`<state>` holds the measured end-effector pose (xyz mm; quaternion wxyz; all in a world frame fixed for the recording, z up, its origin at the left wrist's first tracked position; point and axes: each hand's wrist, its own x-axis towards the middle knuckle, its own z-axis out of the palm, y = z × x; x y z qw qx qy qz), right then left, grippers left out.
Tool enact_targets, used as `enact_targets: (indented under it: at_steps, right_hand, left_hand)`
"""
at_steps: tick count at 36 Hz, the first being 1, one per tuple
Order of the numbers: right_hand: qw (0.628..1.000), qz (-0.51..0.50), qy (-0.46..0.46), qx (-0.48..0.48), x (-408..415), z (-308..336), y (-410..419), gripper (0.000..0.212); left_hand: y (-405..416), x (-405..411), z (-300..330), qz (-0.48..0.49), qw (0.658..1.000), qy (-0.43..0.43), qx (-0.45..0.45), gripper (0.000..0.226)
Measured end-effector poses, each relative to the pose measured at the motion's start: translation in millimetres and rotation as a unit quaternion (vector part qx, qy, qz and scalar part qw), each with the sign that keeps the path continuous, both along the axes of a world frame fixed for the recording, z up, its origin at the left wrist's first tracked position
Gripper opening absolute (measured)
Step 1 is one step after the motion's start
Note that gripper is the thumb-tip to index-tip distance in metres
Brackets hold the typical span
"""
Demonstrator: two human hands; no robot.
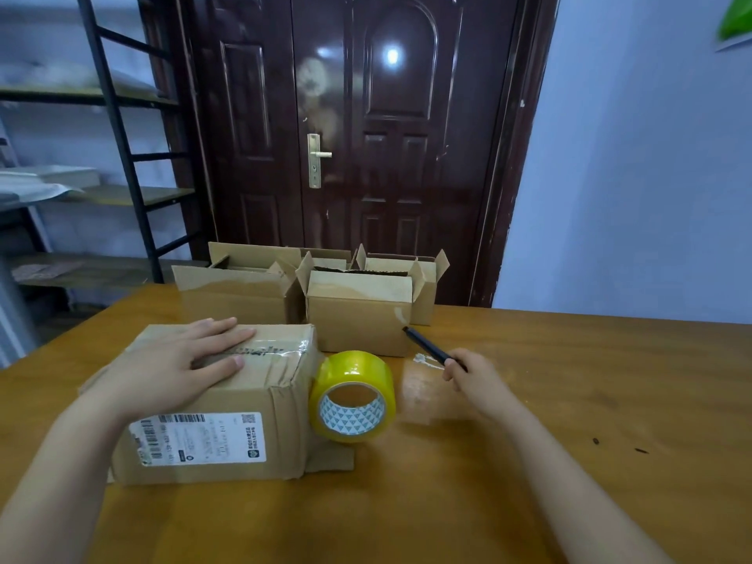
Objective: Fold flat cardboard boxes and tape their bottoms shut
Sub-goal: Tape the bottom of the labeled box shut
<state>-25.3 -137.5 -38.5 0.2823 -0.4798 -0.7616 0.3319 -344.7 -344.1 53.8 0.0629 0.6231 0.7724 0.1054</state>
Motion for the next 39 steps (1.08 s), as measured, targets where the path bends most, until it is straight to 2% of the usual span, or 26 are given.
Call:
enact_targets:
  at_steps: [6,12,16,19,23,26,28,34,37,39]
  right_hand:
    - [0.997,0.005,0.039,0.060,5,33,-15,0.030]
    - [0.989,-0.005,0.089,0.116,7,60,-32,0.024]
    - [0.982,-0.035,0.126,0.137,9,69,-42,0.037]
    - [0.975,-0.044,0.181,0.117,7,72,-52,0.038]
    - [0.963,-0.005,0.262,0.065,-1,70,-62,0.012]
    - [0.952,0.013,0.304,0.046,-9,68,-66,0.019]
    - [0.942,0.025,0.333,0.032,-14,67,-69,0.020]
    - [0.934,0.079,0.346,0.027,-19,57,-68,0.029]
    - [0.925,0.139,0.352,0.019,-17,49,-66,0.045]
    - [0.925,0.136,0.354,0.029,-19,47,-66,0.047]
  left_hand:
    - [17,21,-4,0.002,0.999,0.046,0.015,0.047]
    - [42,41,-13,-0.009,0.998,0.053,0.030,0.053]
    - [51,61,-10,-0.022,0.997,0.068,0.028,0.053]
    - [55,71,-5,-0.030,0.996,0.080,0.030,0.050]
    - [68,77,5,-0.076,0.994,0.064,0.039,0.046]
    - [83,85,13,-0.179,0.983,-0.014,0.032,0.046]
    - [92,90,17,-0.215,0.976,-0.032,0.016,0.043]
    - [122,90,15,-0.216,0.975,0.010,0.050,0.020]
    - [126,88,4,-0.220,0.973,0.016,0.074,0.031]
    - [125,84,-4,-0.228,0.969,0.001,0.099,0.037]
